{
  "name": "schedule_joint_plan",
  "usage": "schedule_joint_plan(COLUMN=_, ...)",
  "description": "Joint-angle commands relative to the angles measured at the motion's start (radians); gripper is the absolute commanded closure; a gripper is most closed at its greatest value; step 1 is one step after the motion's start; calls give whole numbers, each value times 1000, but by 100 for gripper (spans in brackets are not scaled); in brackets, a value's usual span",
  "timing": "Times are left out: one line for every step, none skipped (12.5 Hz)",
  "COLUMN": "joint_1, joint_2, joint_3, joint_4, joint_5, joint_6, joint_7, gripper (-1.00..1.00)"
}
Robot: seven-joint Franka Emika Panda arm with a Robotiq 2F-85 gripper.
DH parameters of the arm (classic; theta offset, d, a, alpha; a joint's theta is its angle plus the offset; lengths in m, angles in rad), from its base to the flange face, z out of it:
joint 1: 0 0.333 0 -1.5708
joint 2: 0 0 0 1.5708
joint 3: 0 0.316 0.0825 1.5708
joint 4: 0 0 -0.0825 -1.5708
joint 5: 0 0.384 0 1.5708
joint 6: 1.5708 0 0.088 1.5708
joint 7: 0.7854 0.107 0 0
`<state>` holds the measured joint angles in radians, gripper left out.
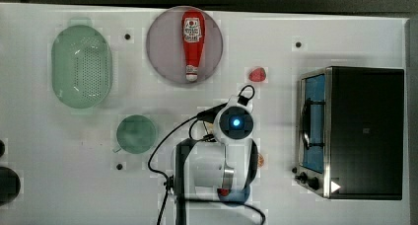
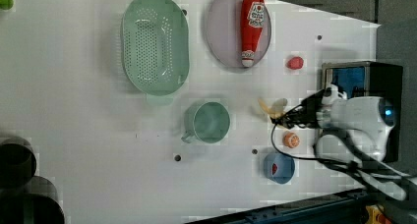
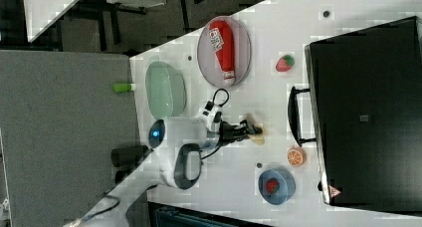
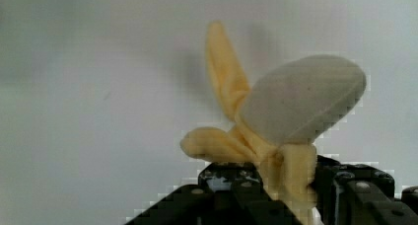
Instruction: Pick Banana and place it in mug.
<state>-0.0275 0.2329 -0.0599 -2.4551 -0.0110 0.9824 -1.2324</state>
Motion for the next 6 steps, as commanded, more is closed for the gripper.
schedule_joint_plan(joint_1=3, joint_2=-252, joint_3=12, joint_4=63, joint_5=-9, joint_6=-233, joint_7=-16, gripper=36)
schedule_joint_plan(joint_1=4, joint_2=-303, joint_3=19, joint_4=87, joint_5=-9, joint_6=-313, joint_7=-14, gripper=36)
schedule_joint_plan(joint_1=6, joint_2=-344, joint_3=30, joint_4=108, joint_5=-9, joint_6=-375, joint_7=-4, gripper=36)
schedule_joint_plan(joint_1=8, joint_2=-377, joint_3=46, joint_4=126, joint_5=-8, joint_6=-424, joint_7=25, gripper=36)
schedule_joint_plan(joint_1=10, joint_2=-400, joint_3=64, joint_4=139, joint_5=-8, joint_6=-463, joint_7=75, gripper=36)
schedule_joint_plan(joint_1=14, joint_2=-414, joint_3=87, joint_4=148, joint_5=-6, joint_6=-493, joint_7=131, gripper=36)
